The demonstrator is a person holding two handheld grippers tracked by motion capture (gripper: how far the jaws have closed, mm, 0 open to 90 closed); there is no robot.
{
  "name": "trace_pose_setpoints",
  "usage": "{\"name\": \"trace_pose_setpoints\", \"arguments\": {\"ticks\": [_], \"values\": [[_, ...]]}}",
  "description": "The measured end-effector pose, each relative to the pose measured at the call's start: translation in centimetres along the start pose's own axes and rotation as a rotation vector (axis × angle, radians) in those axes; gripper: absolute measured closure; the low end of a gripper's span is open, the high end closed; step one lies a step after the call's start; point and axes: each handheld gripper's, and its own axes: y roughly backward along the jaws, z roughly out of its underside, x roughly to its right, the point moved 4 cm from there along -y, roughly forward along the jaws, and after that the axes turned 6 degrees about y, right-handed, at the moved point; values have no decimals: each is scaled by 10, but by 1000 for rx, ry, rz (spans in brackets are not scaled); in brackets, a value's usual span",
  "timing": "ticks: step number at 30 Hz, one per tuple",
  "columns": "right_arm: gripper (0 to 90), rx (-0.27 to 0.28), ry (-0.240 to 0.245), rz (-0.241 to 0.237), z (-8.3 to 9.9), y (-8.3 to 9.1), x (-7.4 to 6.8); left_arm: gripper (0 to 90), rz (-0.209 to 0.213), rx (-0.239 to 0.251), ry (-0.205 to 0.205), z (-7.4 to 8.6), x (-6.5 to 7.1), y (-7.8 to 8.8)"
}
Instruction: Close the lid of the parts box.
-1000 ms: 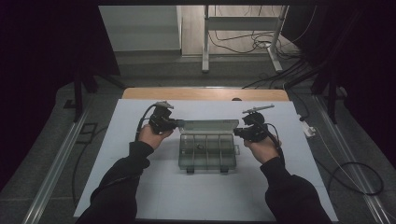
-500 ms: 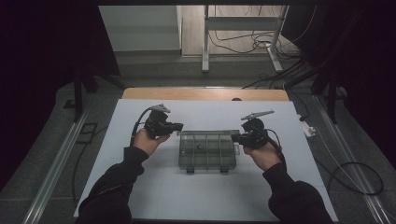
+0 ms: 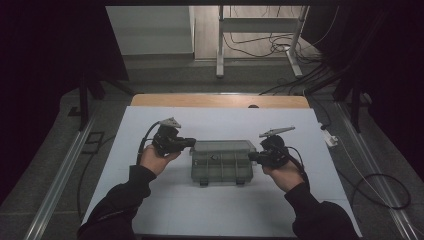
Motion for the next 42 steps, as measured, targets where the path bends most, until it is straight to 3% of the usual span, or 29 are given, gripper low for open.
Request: {"name": "trace_pose_setpoints", "arguments": {"ticks": [20,33,42], "values": [[862,-48,-6,-46,24,1,-12,874,44,-33,-6,20,30,6],[862,-84,22,-60,40,2,-20,868,49,-72,1,34,40,3],[862,-48,42,-54,39,10,-24,887,44,-138,-6,43,42,-5]]}}
